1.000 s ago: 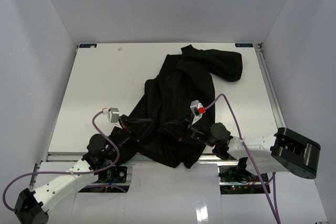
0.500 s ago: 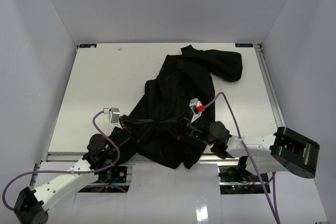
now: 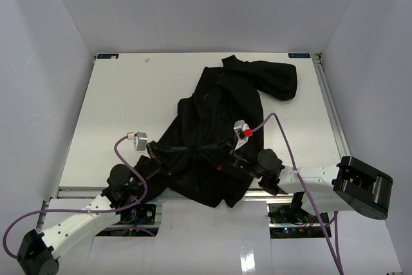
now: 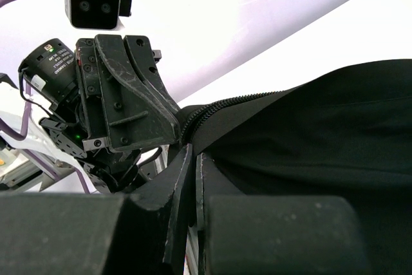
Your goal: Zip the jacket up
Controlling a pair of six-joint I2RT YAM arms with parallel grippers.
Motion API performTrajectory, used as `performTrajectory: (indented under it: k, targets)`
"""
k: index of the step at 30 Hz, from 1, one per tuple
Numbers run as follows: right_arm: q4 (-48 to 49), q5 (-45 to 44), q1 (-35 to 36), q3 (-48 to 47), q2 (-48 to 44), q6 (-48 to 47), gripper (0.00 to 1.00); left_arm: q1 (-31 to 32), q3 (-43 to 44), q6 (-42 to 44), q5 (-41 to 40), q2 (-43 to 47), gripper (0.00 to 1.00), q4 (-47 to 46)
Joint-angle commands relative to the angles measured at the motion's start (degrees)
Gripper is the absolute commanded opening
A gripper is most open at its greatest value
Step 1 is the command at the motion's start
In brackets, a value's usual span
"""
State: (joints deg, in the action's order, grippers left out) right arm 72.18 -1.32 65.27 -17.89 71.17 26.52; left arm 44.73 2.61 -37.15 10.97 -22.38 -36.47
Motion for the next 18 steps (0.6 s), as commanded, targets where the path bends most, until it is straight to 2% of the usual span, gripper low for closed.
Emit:
performTrajectory:
  k: [1, 18]
  targets:
    - [9.7, -0.2, 0.1, -1.2, -1.7, -0.9, 0.08, 0.0, -2.9, -0.8, 0.6, -0.6, 0.0, -1.2]
    - [9.3, -1.1, 0.1, -1.0, -2.9, -1.6, 0.08, 0.0, -3.0, -0.9, 1.3, -0.4, 0.0, -1.5]
